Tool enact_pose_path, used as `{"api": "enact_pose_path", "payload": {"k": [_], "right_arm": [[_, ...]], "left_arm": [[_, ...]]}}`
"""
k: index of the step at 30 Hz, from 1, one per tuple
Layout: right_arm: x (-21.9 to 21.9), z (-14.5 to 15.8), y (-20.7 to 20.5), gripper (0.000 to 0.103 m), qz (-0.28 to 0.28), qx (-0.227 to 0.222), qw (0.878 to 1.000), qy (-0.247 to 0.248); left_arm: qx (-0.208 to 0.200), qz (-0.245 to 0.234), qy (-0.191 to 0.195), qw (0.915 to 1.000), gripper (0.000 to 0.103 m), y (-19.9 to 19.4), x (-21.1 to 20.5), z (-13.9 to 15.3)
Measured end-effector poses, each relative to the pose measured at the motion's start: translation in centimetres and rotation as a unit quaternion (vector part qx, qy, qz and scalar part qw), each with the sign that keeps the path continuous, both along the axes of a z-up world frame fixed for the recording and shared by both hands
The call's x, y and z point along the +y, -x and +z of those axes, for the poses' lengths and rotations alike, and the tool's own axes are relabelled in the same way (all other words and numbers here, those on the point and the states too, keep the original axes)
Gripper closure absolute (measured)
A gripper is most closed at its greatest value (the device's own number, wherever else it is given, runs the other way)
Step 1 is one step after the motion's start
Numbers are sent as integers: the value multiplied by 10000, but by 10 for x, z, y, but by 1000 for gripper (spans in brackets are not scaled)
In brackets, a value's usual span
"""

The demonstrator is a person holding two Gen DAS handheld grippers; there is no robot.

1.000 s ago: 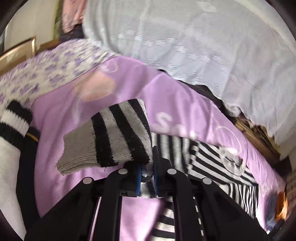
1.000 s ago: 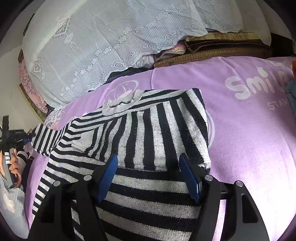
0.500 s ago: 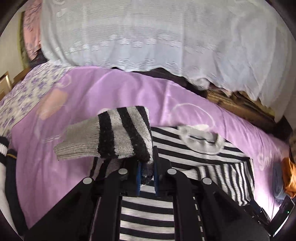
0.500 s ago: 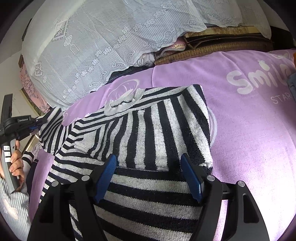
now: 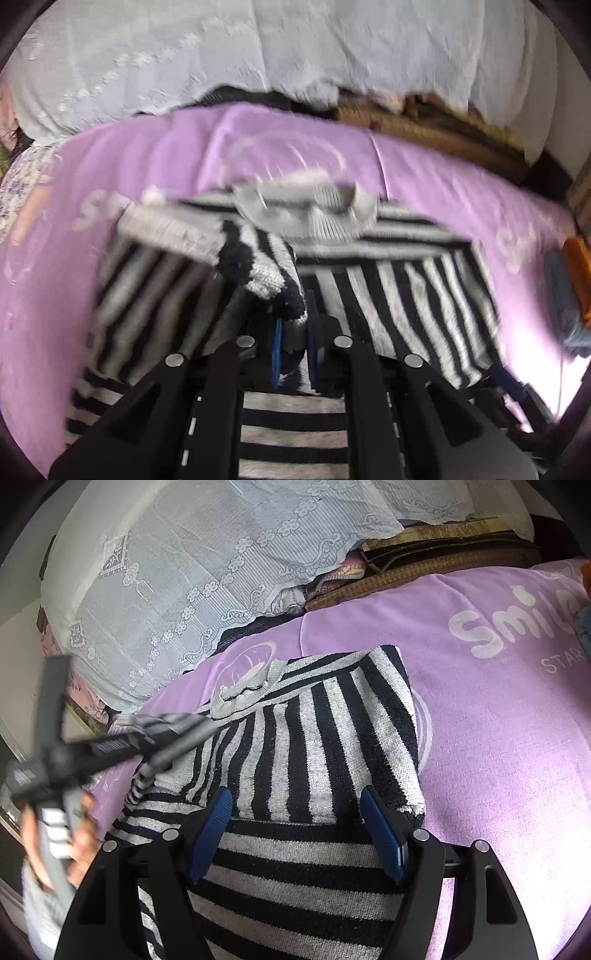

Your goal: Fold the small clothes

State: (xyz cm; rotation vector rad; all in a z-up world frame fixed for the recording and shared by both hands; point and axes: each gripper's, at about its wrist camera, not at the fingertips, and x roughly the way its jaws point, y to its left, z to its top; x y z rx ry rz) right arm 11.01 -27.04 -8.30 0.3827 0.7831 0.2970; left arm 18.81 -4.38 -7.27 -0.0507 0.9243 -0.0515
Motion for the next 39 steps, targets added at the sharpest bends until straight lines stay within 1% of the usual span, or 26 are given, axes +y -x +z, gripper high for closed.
{"api": "enact_pose_path", "payload": {"k": [2, 3, 5, 6, 7, 8, 9, 12, 14, 17, 19, 21, 24, 26, 28, 29, 30, 31, 32, 33, 34, 35, 36, 37, 38, 39], "right_arm": [[-2, 0, -1, 30, -11, 17, 10000, -69], [-2, -1, -1, 30, -13, 23, 10000, -82], [-2, -1, -1, 30, -16, 29, 9999, -107], [-3, -1, -1, 30, -19, 32, 9999, -116], [-3, -1, -1, 30, -20, 37, 9999, -131], [-4, -1, -1, 30, -20, 43, 9999, -149], [-4, -1, -1, 31, -27, 40, 9998, -177], [-5, 0, -1, 31, -43, 40, 9998, -201], [-4, 1, 0, 31, -32, 41, 9999, -156], [-3, 5, -2, 31, 22, 79, 9998, -172], [-3, 8, -7, 31, 98, 170, 9988, -452], [-5, 10, -12, 33, 70, 261, 9973, -684], [-6, 14, -28, 39, -78, 492, 9944, -935], [-4, 10, -46, 42, -196, 706, 9910, -1119], [5, 1, -63, 43, -236, 999, 9881, -1144], [13, -5, -72, 45, -257, 1143, 9870, -1096], [20, -7, -75, 48, -258, 1146, 9877, -1028], [31, -9, -81, 50, -208, 1105, 9900, -850], [41, -9, -84, 66, -156, 1060, 9918, -691], [51, -10, -87, 86, -86, 1021, 9934, -515], [62, -11, -89, 88, 29, 960, 9947, -373], [66, -9, -87, 89, 66, 804, 9962, -339], [67, -3, -83, 90, 67, 551, 9981, -282], [70, 7, -77, 90, 71, 195, 9998, 31], [70, 10, -75, 96, 45, 58, 9996, 277], [69, 11, -75, 97, -27, 16, 9983, 589]], "left_arm": [[176, -74, -125, 9997, 90, -2, -8, -17], [298, -94, -187, 9993, 81, -3, -10, -27], [290, -157, -230, 9992, 74, 0, -12, -32], [249, -192, -270, 9991, 55, 3, -12, -30], [251, -213, -277, 9991, 40, 7, -11, -26], [170, -211, -269, 9993, 16, 13, -9, -20], [7, -217, -285, 9994, 10, 19, -8, -14], [-386, -441, -634, 9963, 8, 47, -1, 8], [-535, -527, -801, 9939, 6, 61, 8, 17], [-795, -256, -1120, 9902, 5, 74, 40, 27], [-700, 165, -1148, 9908, 5, 69, 69, 26], [-409, 626, -869, 9934, 5, 55, 99, 18], [-72, 892, -444, 9950, 5, 39, 123, 5], [58, 991, -458, 9940, 5, 29, 128, -3], [185, 1148, -571, 9916, 5, 18, 134, -13], [215, 1225, -646, 9901, 5, 16, 137, -18], [246, 1328, -738, 9881, 5, 13, 141, -22], [342, 1533, -874, 9837, 5, 7, 147, -30], [423, 1633, -887, 9817, 4, 5, 152, -37], [557, 1737, -688, 9808, 4, 1, 163, -46], [570, 1790, -387, 9814, 4, 0, 172, -50], [536, 1814, -334, 9814, 4, -1, 175, -49], [499, 1825, -439, 9810, 4, 0, 174, -46], [443, 1835, -563, 9804, 4, 1, 172, -44], [381, 1857, -659, 9797, 4, 3, 170, -43], [342, 1893, -741, 9785, 4, 3, 169, -43]]}}
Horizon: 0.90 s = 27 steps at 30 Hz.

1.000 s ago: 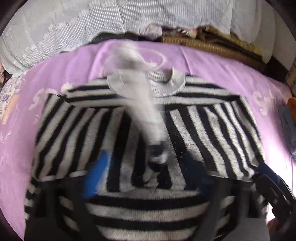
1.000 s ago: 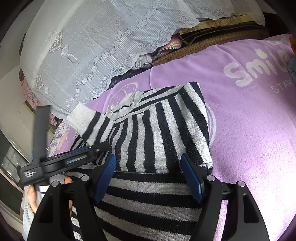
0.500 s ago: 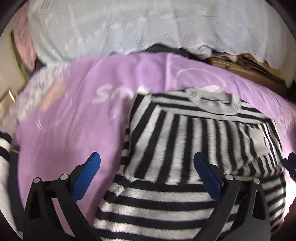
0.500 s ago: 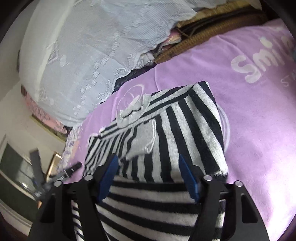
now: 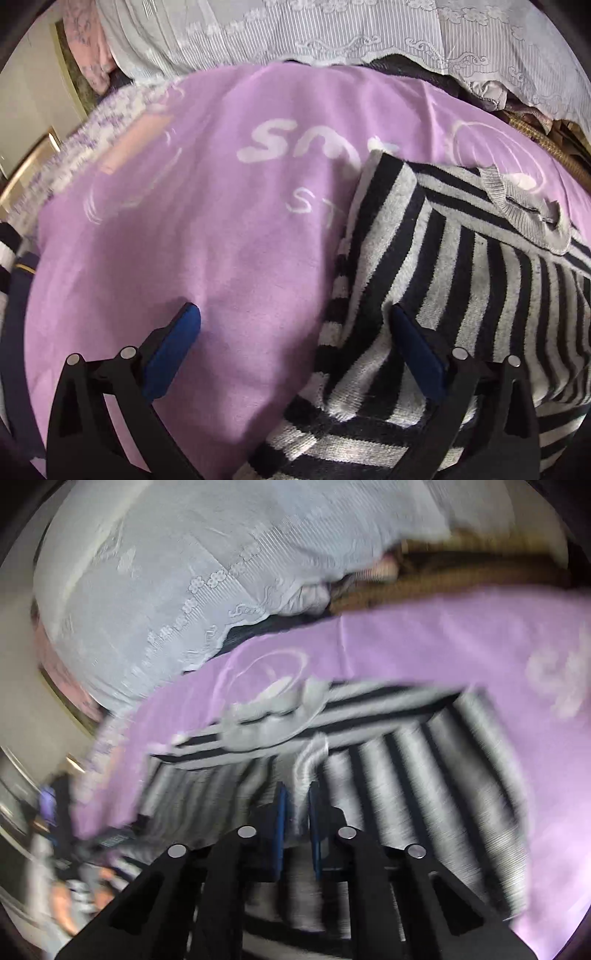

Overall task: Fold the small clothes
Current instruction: 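Grasp the other grey cuff with the right tool and lay it across the body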

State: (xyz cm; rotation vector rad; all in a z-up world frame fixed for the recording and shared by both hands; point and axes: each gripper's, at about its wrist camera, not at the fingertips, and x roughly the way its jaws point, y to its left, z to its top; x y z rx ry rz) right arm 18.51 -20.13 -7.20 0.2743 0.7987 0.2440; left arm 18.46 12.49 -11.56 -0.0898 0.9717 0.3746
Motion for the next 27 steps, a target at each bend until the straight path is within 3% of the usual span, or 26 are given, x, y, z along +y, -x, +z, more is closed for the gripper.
{"api": "enact_pose_path", "payload": {"k": [2, 4, 5, 7, 11, 15, 18, 20, 21, 24, 27], "right_arm": [[-14, -19, -12, 100, -225, 481, 9985, 102], [-36, -30, -18, 101, -327, 744, 9949, -598], [-42, -27, -15, 95, -405, 739, 9936, -751], [-43, -9, -9, 95, -390, 414, 9948, -843], [-10, 11, -14, 95, 269, 242, 9963, -778], [15, -4, -36, 95, 518, 504, 9945, -755], [14, -38, -61, 103, 379, 968, 9918, -746], [3, -46, -64, 103, 414, 1023, 9853, -1306], [2, -45, -63, 103, 401, 1058, 9838, -1393], [6, -28, -46, 97, 370, 599, 9924, -1005], [21, -4, -23, 97, 881, 254, 9937, -642]], "left_arm": [[-19, 40, 38, 10000, 4, 0, 1, 3], [-100, 67, 153, 9998, 6, 4, 4, 12], [-187, 69, 180, 9996, 7, 6, 4, 20], [-450, -48, 236, 9987, 7, 11, 0, 39], [-461, -741, 641, 9941, 7, -8, -23, 56], [1, -923, 840, 9922, 7, -48, -37, 33], [418, -401, 381, 9976, 4, -75, -17, -8], [96, -432, 675, 9967, 4, -72, -7, -11], [122, -419, 624, 9971, 4, -71, -8, -10], [107, -429, 324, 9985, 5, -64, -16, -6], [-94, -653, 469, 9967, 5, -41, -18, 9]]}}
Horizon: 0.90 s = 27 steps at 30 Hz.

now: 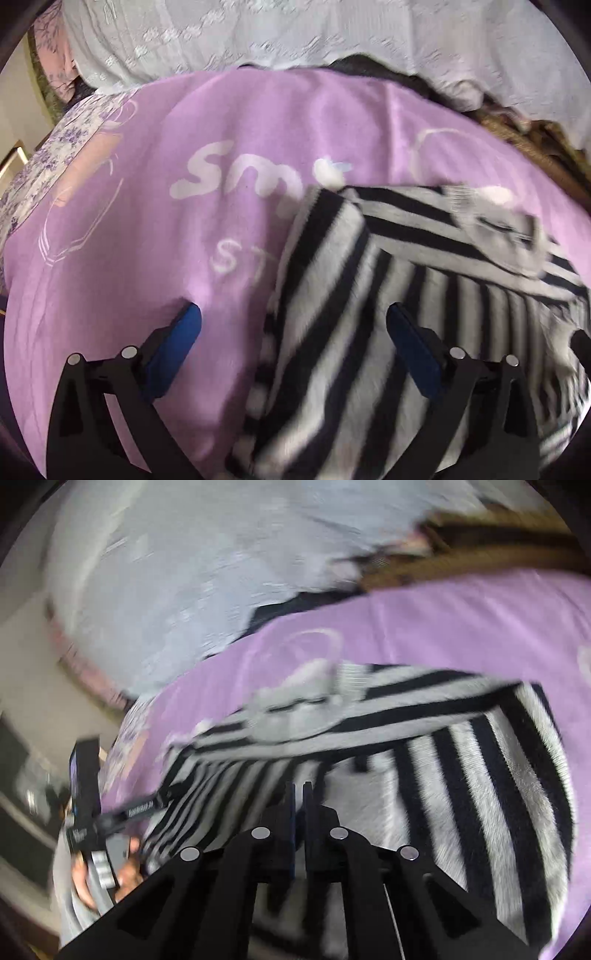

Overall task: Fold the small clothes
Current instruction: 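Grasp the other grey cuff with the right tool and lay it across the body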

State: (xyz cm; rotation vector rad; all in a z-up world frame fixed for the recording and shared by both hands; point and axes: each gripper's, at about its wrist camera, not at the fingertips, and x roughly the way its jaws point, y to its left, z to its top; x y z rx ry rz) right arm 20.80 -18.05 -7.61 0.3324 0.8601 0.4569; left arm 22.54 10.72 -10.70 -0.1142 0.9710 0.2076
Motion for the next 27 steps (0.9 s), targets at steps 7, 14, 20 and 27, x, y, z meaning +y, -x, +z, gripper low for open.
{"api": "enact_pose_path", "payload": {"k": [7, 14, 20, 27], "right_arm": [[1, -26, 25, 103, 418, 366, 9973, 474], [17, 11, 47, 97, 574, -206, 9964, 592], [51, -19, 27, 89, 856, 156, 9929, 815], [15, -5, 52, 83, 639, 204, 9963, 533]], "left_arm": [[254, -394, -311, 9984, 4, 30, 0, -20], [-191, -598, -265, 9977, 5, 64, -25, 10], [61, -796, -609, 9950, 4, 56, -50, -22], [146, -819, 225, 9963, 4, 79, -21, -11]]}}
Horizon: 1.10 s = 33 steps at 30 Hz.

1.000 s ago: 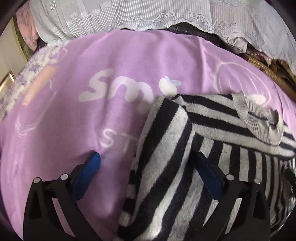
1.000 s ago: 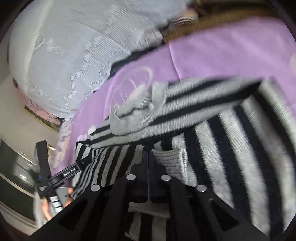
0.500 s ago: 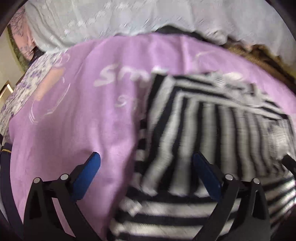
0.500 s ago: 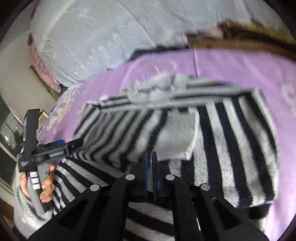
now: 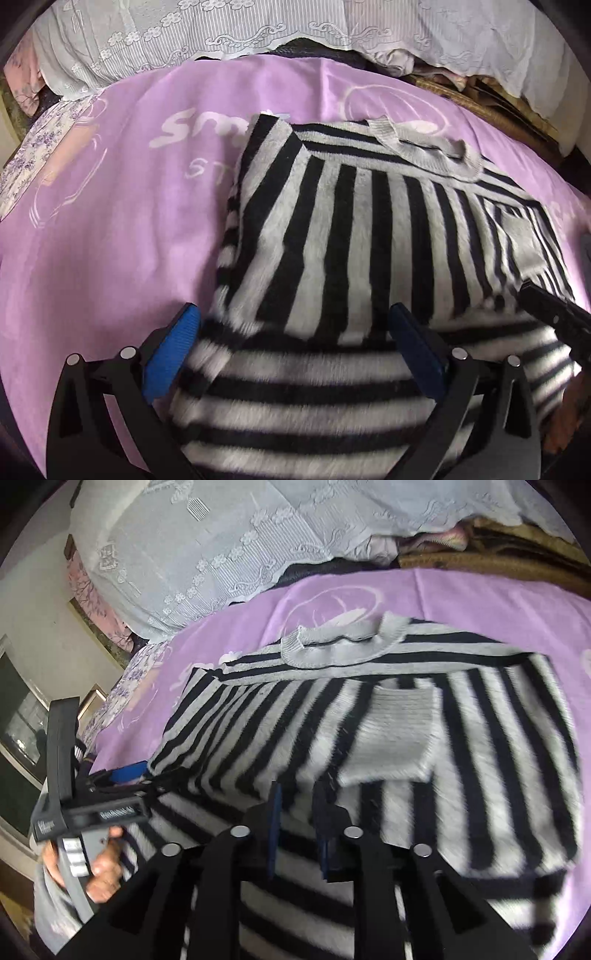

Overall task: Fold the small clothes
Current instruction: 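Grasp the other grey cuff with the right tool and lay it across the body, then open both tools and move them to the sweater's grey hem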

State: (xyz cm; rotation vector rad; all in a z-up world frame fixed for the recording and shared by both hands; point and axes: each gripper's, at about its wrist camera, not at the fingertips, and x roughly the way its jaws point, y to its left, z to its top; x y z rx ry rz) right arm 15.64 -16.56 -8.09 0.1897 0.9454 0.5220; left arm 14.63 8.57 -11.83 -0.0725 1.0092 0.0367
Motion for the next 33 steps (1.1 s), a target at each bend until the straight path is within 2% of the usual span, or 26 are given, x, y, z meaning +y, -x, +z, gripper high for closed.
{"api": "enact_pose_path", "payload": {"k": [2, 5, 9, 13, 17, 19, 20, 23, 25, 29, 33], "right_arm": [[-10, -1, 10, 80, -28, 52, 10000, 2], [-17, -7, 34, 77, 80, 84, 9994, 330], [-20, -9, 77, 63, 356, -172, 9952, 894], [-30, -8, 116, 59, 513, -310, 9906, 1227], [-48, -9, 145, 51, 559, -265, 9908, 1206], [-54, -7, 156, 45, 546, -269, 9908, 1212], [-58, -5, 160, 37, 526, -279, 9914, 1164], [-77, 6, 178, 26, 291, -440, 9940, 958], [-91, 10, 183, 24, 136, -484, 9954, 815], [-117, 5, 186, 21, -56, -273, 9993, 244], [-124, -1, 189, 6, -107, -220, 9997, -16]], "left_arm": [[34, -30, -94, 9999, 4, 11, 2, -2], [136, -198, -165, 9996, 5, 29, 0, -9], [55, -501, -831, 9953, 5, 58, -19, -14], [57, -595, -816, 9949, 5, 83, -18, -12], [55, -737, -816, 9939, 5, 115, -19, -13], [63, -794, -776, 9938, 5, 131, -16, -12], [57, -796, -749, 9940, 5, 137, -14, -11], [-57, -631, -706, 9955, 4, 158, 1, -1], [-92, -460, -525, 9975, 5, 168, 20, 3], [-18, -160, 219, 9996, 5, 180, 52, 2], [-38, -392, 542, 9978, 5, 188, 46, 2]]}}
